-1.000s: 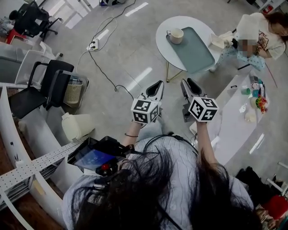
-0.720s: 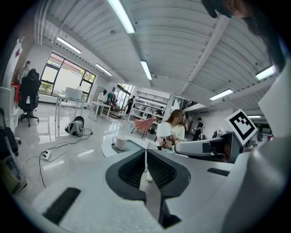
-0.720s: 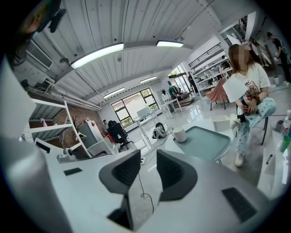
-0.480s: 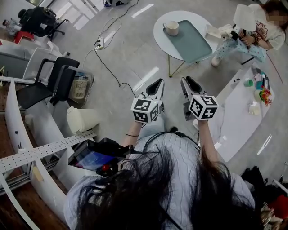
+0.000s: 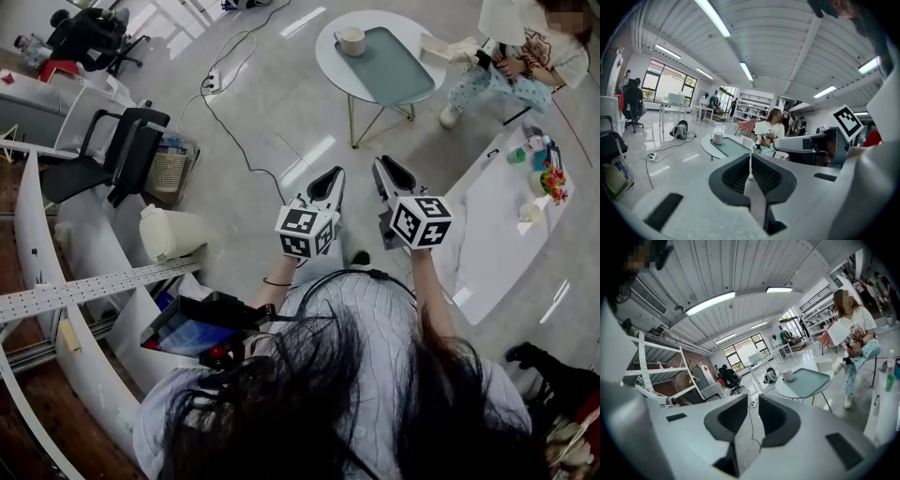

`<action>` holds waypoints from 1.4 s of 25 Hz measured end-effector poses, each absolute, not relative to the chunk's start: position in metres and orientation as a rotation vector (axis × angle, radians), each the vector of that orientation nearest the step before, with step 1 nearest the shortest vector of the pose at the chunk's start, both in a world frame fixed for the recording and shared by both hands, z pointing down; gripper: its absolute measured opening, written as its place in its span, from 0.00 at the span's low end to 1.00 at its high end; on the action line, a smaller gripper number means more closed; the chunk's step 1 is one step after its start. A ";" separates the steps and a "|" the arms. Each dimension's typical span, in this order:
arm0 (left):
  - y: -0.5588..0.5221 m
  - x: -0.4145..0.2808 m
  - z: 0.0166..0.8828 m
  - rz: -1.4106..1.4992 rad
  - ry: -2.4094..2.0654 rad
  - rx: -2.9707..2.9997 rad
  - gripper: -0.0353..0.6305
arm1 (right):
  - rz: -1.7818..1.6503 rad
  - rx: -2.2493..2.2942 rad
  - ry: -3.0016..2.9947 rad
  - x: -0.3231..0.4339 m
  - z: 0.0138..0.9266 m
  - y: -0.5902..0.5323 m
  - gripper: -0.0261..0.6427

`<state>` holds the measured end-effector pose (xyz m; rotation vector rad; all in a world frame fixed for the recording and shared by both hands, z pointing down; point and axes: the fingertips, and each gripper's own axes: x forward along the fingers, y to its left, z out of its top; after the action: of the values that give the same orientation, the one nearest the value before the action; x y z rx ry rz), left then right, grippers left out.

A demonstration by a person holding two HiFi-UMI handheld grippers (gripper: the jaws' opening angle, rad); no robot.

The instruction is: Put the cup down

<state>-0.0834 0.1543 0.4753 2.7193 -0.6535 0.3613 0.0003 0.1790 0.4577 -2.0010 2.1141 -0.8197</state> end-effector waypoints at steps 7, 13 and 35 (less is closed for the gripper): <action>0.194 -0.103 0.476 0.354 -0.671 2.715 0.08 | -0.815 -1.981 2.164 -0.026 0.457 0.216 0.17; 0.213 -0.124 0.477 0.358 -0.702 2.709 0.08 | -0.810 -1.956 2.206 -0.049 0.454 0.233 0.16; 0.231 -0.176 0.477 0.309 -0.844 2.662 0.08 | -0.734 -1.917 2.376 -0.102 0.448 0.255 0.11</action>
<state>-0.1758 0.2311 0.4773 2.6620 -0.8439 0.3091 -0.1018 0.2551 0.4485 -1.9167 2.3755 -0.7342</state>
